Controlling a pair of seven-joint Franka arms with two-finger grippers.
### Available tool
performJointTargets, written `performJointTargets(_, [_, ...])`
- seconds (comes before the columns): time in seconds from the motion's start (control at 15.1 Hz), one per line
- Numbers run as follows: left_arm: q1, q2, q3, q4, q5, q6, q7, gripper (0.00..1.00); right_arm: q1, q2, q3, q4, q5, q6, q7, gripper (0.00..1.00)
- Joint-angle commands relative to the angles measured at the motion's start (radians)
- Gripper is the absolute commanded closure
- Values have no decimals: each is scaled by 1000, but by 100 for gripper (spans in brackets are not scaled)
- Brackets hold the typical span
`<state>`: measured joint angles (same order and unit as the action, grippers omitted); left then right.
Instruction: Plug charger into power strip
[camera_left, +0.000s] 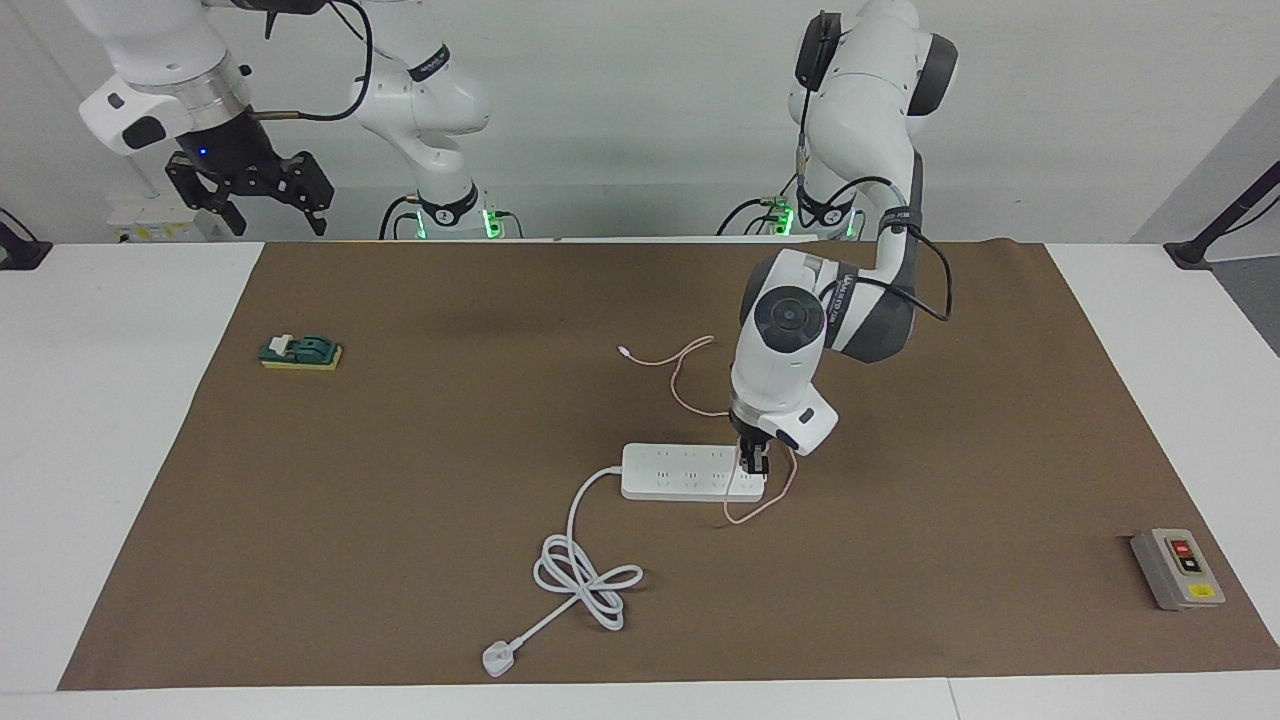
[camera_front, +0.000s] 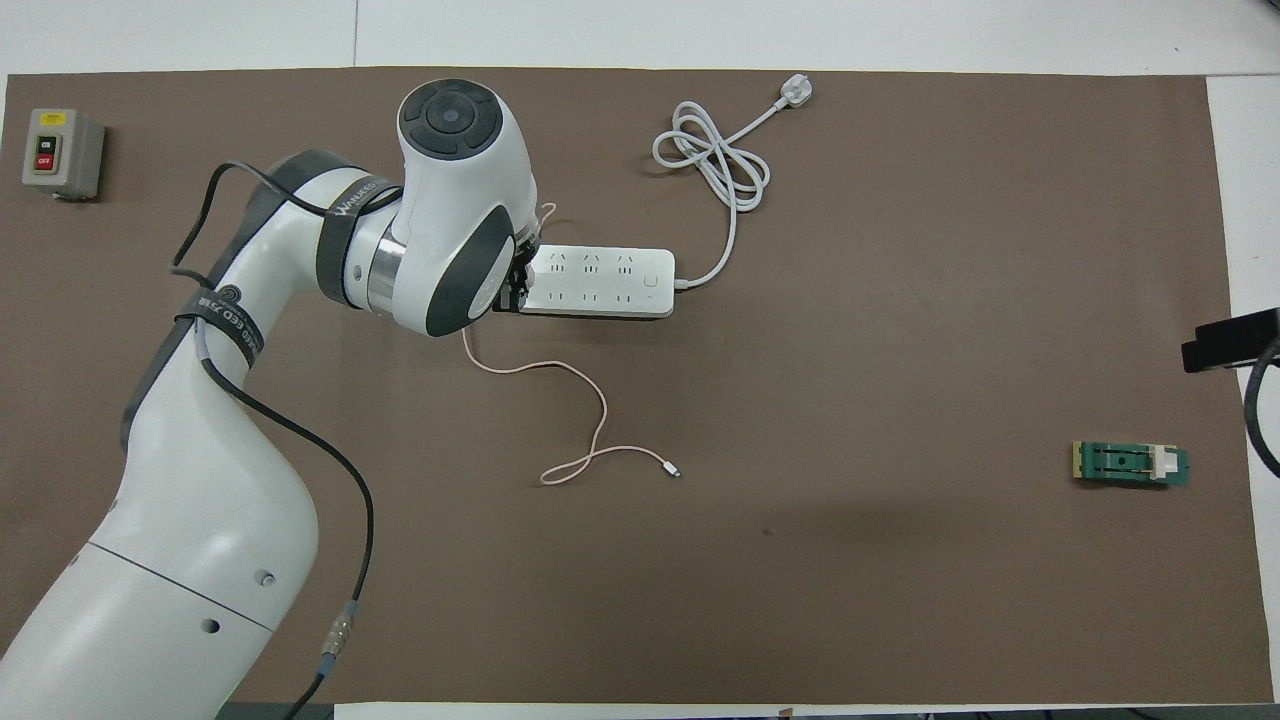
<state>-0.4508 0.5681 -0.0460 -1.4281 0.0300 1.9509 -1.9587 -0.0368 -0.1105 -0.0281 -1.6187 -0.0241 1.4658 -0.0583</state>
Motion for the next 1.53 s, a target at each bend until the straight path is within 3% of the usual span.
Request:
performJointTargets(0.0, [0, -65, 6, -123, -10, 106, 12, 100, -8, -20, 1, -17, -16, -4, -31, 0])
performJointTargets(1.46, [-8, -82, 5, -170, -4, 83, 20, 100, 0, -24, 2, -15, -16, -4, -31, 0])
